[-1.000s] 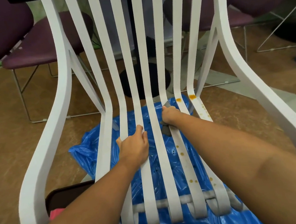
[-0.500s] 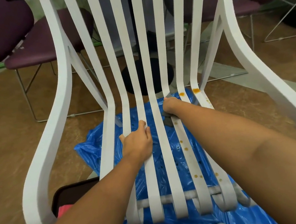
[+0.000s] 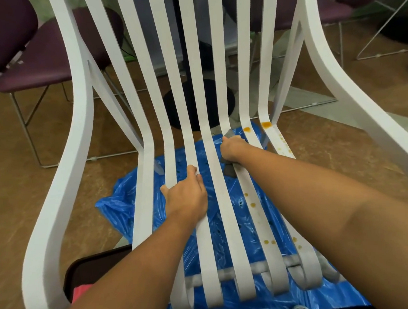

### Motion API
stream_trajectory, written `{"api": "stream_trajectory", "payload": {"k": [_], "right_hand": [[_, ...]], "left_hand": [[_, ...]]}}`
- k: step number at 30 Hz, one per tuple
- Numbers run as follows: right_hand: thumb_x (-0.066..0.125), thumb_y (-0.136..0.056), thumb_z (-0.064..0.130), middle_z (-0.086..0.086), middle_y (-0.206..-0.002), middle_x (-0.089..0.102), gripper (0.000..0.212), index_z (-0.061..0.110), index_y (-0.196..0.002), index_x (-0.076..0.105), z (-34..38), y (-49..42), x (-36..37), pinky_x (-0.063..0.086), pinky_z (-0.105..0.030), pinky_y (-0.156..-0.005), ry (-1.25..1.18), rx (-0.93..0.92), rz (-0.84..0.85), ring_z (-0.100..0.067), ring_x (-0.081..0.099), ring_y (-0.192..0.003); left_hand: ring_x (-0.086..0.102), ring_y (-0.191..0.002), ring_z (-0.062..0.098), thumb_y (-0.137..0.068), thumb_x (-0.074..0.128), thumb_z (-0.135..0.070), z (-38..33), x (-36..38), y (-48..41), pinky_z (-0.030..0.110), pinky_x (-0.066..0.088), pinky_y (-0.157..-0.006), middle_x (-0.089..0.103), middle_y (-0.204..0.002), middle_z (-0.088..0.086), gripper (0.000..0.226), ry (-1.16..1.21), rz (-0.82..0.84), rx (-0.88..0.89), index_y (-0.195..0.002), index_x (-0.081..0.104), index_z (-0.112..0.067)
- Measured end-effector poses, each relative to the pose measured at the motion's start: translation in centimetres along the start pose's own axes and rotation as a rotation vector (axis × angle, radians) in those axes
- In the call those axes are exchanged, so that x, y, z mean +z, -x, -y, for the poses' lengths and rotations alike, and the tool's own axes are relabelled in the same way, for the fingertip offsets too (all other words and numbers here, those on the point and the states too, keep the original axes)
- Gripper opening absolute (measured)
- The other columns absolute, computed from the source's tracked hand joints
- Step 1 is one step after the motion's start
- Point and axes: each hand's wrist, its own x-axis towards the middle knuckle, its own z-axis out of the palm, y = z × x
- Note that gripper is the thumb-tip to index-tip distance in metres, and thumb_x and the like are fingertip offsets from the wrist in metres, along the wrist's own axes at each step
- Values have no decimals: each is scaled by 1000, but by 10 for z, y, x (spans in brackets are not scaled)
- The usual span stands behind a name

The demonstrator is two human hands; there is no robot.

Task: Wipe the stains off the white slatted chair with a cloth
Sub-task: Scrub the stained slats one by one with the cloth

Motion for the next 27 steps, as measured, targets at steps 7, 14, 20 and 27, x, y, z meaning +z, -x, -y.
{"api": "stream_trajectory", "payload": {"k": [7,14,20,27], "right_hand": [[43,-103,23,-18,-140,37,54,16,-153,24,-5,5,14,45,-42,-95,-78,42,-34,-34,47,-123],[46,-101,22,-19,-139,35,57,16,-153,24,-6,3,17,48,-40,-92,-171,58,-55,-33,48,-122],[31,-105,36,-12,-106,44,44,8,-137,42,-19,18,36,40,-40,-79,-367,72,-99,-32,54,-112],[27,-107,41,-14,-114,57,43,5,-128,37,-35,61,56,45,-39,-73,-336,136,-66,-30,60,-102]], "left_hand": [[56,-60,13,-109,15,-38,-1,0,2,55,28,-103,60,-59,-7,25,-2,-19,11,-119,36,-29],[56,-61,13,-109,15,-36,0,-1,1,58,27,-106,60,-60,-6,25,4,-4,1,-120,36,-28],[55,-59,11,-109,15,-37,-2,-3,3,59,26,-107,60,-58,-5,25,19,-16,5,-117,37,-29],[54,-60,10,-109,16,-37,-2,-1,4,60,27,-108,59,-59,-7,24,13,-15,-12,-117,38,-29]]}}
